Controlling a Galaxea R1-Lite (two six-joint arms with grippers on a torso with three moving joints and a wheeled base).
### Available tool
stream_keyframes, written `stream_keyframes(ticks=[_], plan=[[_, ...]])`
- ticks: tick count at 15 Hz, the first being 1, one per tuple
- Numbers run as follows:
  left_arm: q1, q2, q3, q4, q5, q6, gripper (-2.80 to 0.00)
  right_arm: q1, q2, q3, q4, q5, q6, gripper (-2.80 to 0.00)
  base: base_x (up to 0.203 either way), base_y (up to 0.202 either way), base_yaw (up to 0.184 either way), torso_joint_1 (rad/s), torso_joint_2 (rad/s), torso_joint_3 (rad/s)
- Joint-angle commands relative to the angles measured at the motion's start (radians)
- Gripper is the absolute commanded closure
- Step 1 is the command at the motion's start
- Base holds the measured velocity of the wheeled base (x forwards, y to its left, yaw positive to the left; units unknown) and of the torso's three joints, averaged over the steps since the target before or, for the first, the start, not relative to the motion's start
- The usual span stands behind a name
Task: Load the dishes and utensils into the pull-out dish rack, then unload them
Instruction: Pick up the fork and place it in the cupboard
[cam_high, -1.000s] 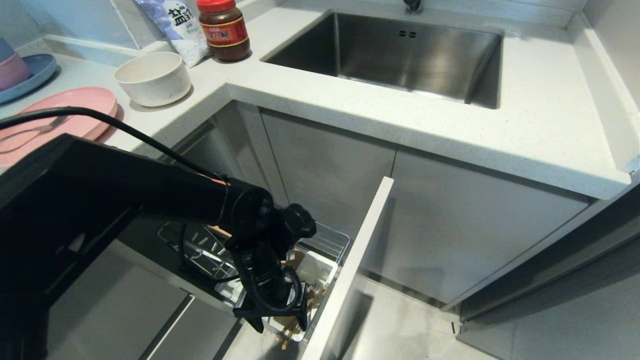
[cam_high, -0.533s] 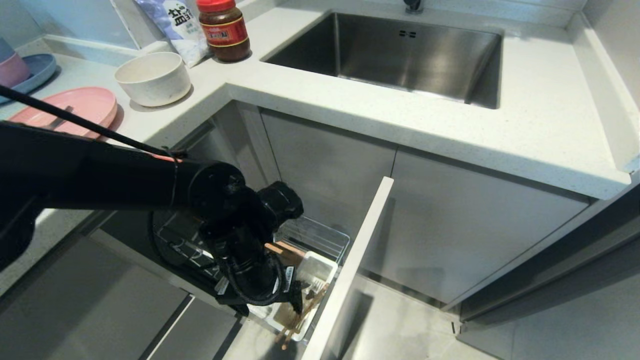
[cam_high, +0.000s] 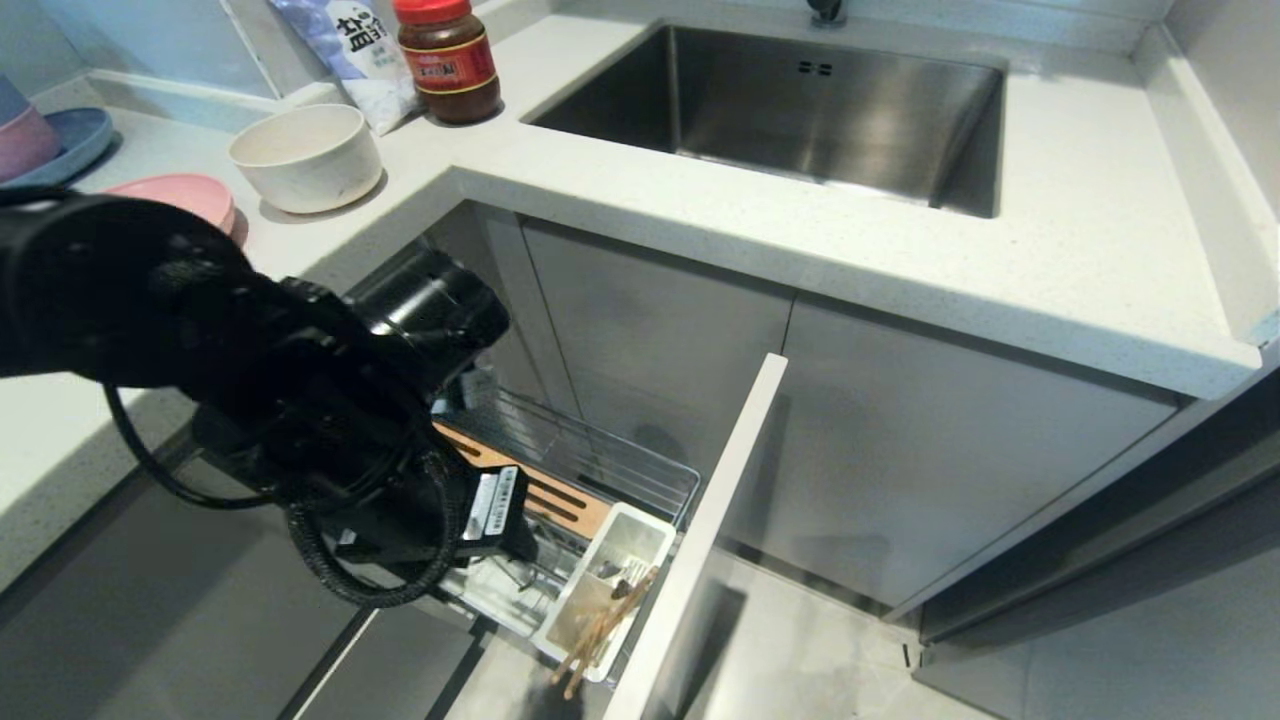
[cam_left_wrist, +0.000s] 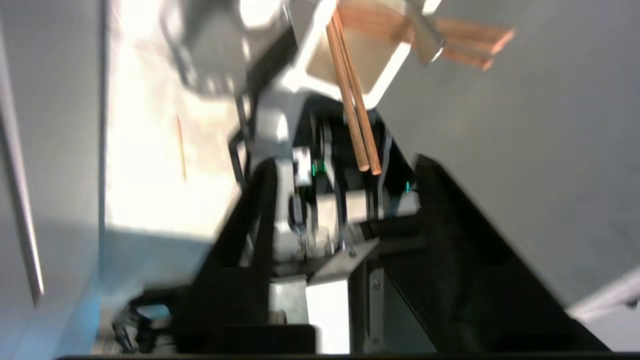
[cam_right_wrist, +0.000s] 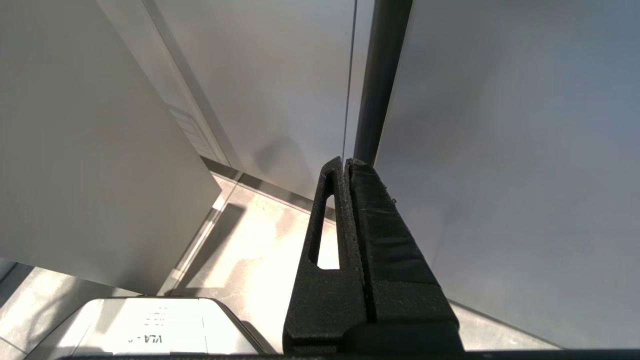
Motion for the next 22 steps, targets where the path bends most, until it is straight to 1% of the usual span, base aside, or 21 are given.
stream_keyframes(ticks=[1, 3, 5, 7, 10, 14, 17, 20, 22], plan=[[0.0, -0.121, -0.002, 0.0, 0.018, -0.001, 0.0, 0.0, -0.004, 0.002, 0.0, 0.0, 0.0, 0.0, 0.0, 0.0, 0.0, 0.0, 0.0, 0.0], [0.001, -0.198, -0.011, -0.005, 0.021, 0.017, 0.0, 0.0, -0.004, 0.002, 0.0, 0.0, 0.0, 0.0, 0.0, 0.0, 0.0, 0.0, 0.0, 0.0], [0.013, -0.28, -0.02, -0.017, 0.021, 0.055, 0.0, 0.0, -0.004, 0.002, 0.0, 0.0, 0.0, 0.0, 0.0, 0.0, 0.0, 0.0, 0.0, 0.0], [0.083, -0.347, -0.029, -0.054, 0.021, 0.113, 0.0, 0.0, -0.004, 0.002, 0.0, -0.001, 0.0, 0.0, 0.0, 0.0, 0.0, 0.0, 0.0, 0.0], [0.237, -0.414, -0.072, -0.085, 0.02, 0.189, 0.0, 0.0, -0.004, 0.002, 0.0, 0.0, 0.0, 0.0, 0.0, 0.0, 0.0, 0.0, 0.0, 0.0], [0.473, -0.481, -0.153, -0.118, 0.021, 0.263, 0.0, 0.0, -0.004, 0.002, 0.0, 0.0, 0.0, 0.0, 0.0, 0.0, 0.0, 0.0, 0.0, 0.0], [0.632, -0.512, -0.172, -0.204, 0.022, 0.308, 0.0, 0.0, -0.004, 0.002, 0.0, 0.0, 0.0, 0.0, 0.0, 0.0, 0.0, 0.0, 0.0, 0.0], [0.809, -0.511, -0.167, -0.314, 0.021, 0.358, 0.0, 0.0, -0.004, 0.002, 0.0, 0.0, 0.0, 0.0, 0.0, 0.0, 0.0, 0.0, 0.0, 0.0], [0.906, -0.494, -0.172, -0.36, 0.02, 0.386, 0.0, 0.0, -0.004, 0.002, 0.0, 0.0, 0.0, 0.0, 0.0, 0.0, 0.0, 0.0, 0.0, 0.0]])
